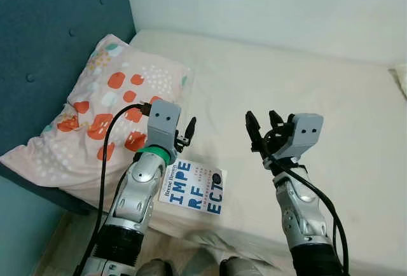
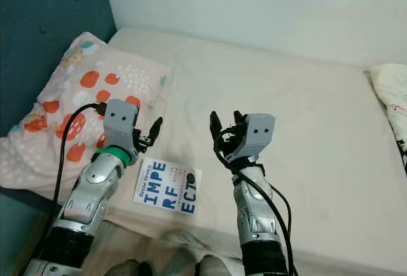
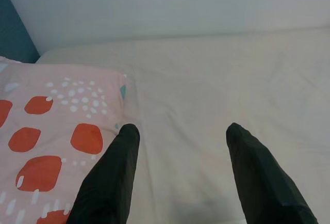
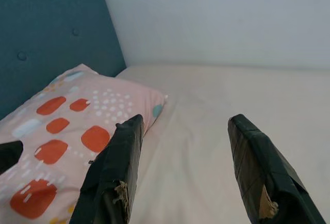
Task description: Clean up the room
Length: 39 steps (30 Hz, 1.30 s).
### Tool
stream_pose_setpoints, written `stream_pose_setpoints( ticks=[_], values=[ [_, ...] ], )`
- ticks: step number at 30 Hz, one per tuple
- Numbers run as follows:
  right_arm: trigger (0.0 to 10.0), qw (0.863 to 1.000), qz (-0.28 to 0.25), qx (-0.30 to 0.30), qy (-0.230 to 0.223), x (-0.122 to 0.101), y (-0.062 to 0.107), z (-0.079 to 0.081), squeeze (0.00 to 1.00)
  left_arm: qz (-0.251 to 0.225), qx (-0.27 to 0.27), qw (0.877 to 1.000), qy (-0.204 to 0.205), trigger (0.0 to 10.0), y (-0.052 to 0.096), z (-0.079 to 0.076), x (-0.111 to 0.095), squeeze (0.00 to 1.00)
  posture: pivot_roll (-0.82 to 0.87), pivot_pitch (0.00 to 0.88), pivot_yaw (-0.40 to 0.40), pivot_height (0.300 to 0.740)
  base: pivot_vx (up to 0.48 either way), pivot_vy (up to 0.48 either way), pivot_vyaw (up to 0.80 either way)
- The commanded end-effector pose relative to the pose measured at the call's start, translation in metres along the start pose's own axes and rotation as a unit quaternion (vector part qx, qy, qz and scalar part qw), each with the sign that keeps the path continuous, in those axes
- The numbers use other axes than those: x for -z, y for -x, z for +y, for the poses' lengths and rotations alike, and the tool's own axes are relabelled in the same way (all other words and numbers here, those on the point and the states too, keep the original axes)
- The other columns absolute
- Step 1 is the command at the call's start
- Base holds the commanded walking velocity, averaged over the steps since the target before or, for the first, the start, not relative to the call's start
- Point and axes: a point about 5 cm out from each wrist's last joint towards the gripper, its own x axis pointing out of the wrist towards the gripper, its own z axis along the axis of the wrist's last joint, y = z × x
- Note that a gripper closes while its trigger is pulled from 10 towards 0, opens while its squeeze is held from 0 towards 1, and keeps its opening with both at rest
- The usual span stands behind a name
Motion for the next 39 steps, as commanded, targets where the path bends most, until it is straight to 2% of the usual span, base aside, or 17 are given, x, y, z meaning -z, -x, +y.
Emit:
stream_pose_setpoints(
  ticks=[1,5,9,33,39],
  values=[
    [10.0,1.0,0.016,0.004,0.002,0.0077,0.0048,-0.0015,0.0,0.019,0.004,1.0,0.001,10.0,0.0032,-0.0016,0.0105,0.0,-0.04,0.001,0.007,0.723,0.0,0.0,0.0],
    [10.0,1.0,0.02,0.001,0.003,0.0087,0.0051,-0.0016,0.0,0.031,0.008,0.999,0.011,10.0,0.0039,-0.0043,0.0126,0.0,-0.04,0.0,0.006,0.723,0.0,0.0,0.0],
    [10.0,1.0,0.022,0.005,-0.008,0.0099,0.0055,-0.003,0.0,0.034,0.012,0.999,0.014,10.0,0.0045,-0.0062,0.0133,0.0,-0.04,0.0,0.007,0.723,0.0,0.0,-0.79],
    [10.0,1.0,0.025,0.003,-0.005,0.0118,0.0037,-0.0033,0.0,0.026,0.003,1.0,0.012,10.0,0.0002,-0.001,0.0118,0.0,-0.04,0.0,0.012,0.723,0.0,0.0,-0.78],
    [10.0,1.0,0.025,-0.001,0.001,0.0122,0.0025,-0.0026,0.0,0.027,-0.005,1.0,0.006,10.0,0.0006,0.0025,0.0128,0.0,-0.03,0.0,0.01,0.723,0.0,0.0,0.0]
  ],
)
